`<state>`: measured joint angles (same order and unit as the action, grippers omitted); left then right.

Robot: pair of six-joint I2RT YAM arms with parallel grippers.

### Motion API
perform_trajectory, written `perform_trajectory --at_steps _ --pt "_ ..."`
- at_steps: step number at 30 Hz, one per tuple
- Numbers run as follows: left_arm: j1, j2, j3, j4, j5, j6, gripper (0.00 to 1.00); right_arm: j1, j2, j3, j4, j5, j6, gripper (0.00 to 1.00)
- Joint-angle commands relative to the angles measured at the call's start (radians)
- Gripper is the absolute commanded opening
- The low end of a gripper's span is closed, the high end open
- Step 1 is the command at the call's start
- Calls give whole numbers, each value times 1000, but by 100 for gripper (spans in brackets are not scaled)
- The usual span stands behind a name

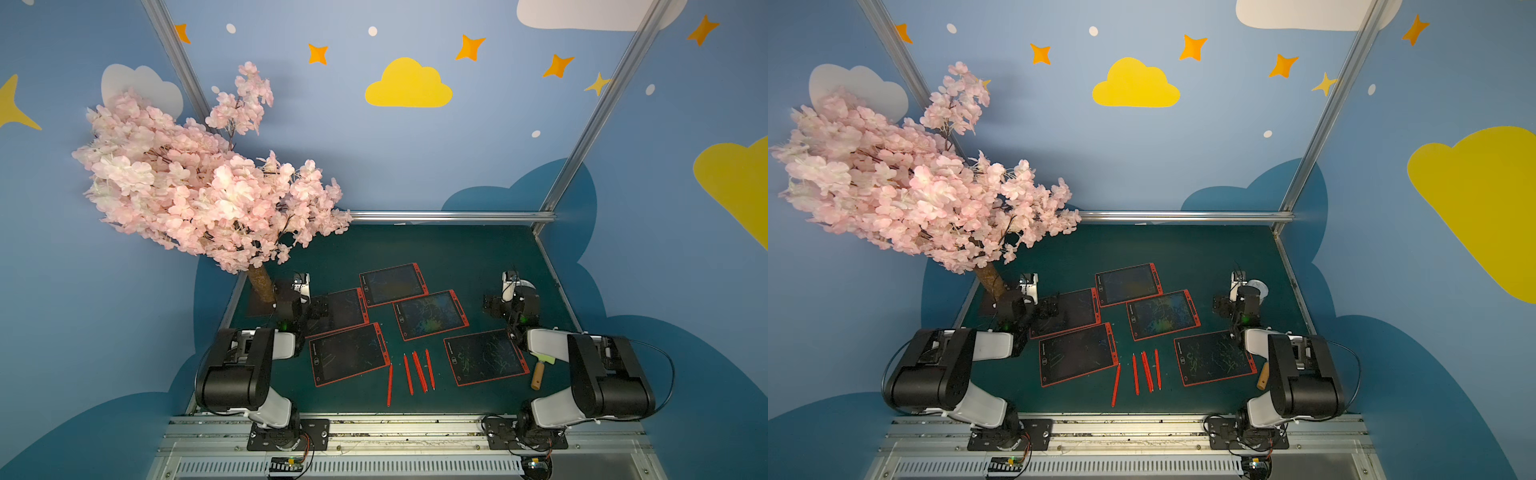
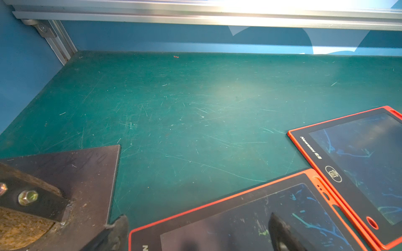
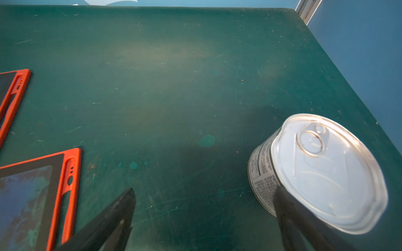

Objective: Place the stylus back onto the writing tablet
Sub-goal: Move the writing tablet to the center of the board.

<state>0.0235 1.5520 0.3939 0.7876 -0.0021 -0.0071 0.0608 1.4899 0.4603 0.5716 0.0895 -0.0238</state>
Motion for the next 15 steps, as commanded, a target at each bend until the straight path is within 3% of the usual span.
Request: perform_trajectory --at_steps 1,15 --pt "1 -13 11 16 8 0 99 5 -17 16 7 10 3 98" --pt "12 -13 11 15 29 -7 99 4 -18 16 7 9 5 98"
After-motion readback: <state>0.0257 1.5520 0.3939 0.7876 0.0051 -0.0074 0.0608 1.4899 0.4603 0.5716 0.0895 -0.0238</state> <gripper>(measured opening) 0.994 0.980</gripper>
